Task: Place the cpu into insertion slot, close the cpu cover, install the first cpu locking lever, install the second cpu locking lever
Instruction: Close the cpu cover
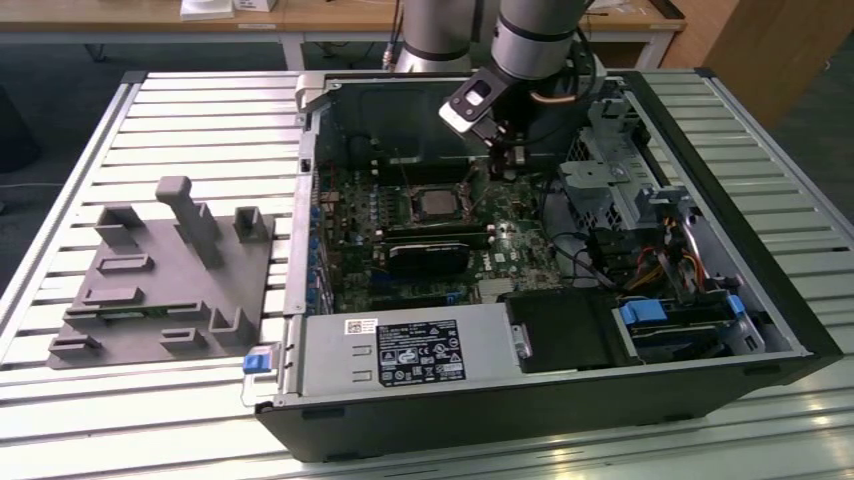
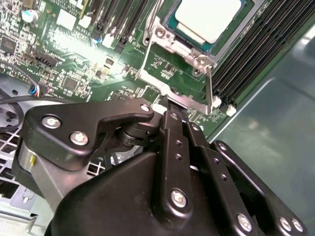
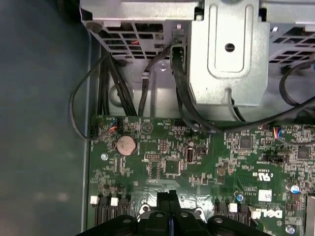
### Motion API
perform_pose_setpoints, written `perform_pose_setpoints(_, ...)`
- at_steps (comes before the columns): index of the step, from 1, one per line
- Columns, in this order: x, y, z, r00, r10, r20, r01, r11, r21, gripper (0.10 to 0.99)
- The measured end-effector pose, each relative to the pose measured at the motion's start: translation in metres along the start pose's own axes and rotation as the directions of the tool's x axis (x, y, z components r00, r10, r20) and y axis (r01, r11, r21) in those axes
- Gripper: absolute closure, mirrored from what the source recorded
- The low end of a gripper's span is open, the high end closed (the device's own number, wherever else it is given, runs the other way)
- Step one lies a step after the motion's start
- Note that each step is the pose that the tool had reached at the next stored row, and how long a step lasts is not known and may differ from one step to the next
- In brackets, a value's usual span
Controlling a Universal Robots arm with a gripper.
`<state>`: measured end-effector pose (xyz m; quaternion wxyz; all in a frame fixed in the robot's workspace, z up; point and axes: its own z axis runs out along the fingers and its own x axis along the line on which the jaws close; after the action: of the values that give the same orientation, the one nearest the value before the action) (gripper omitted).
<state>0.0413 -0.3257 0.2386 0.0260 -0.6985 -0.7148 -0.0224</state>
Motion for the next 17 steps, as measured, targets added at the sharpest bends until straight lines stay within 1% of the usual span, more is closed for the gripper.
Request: perform_pose_setpoints(17,0.0009,-0.0191,0.0011,1.0000,0.000,0.0000,0.000,1.0000,0.000,0.980)
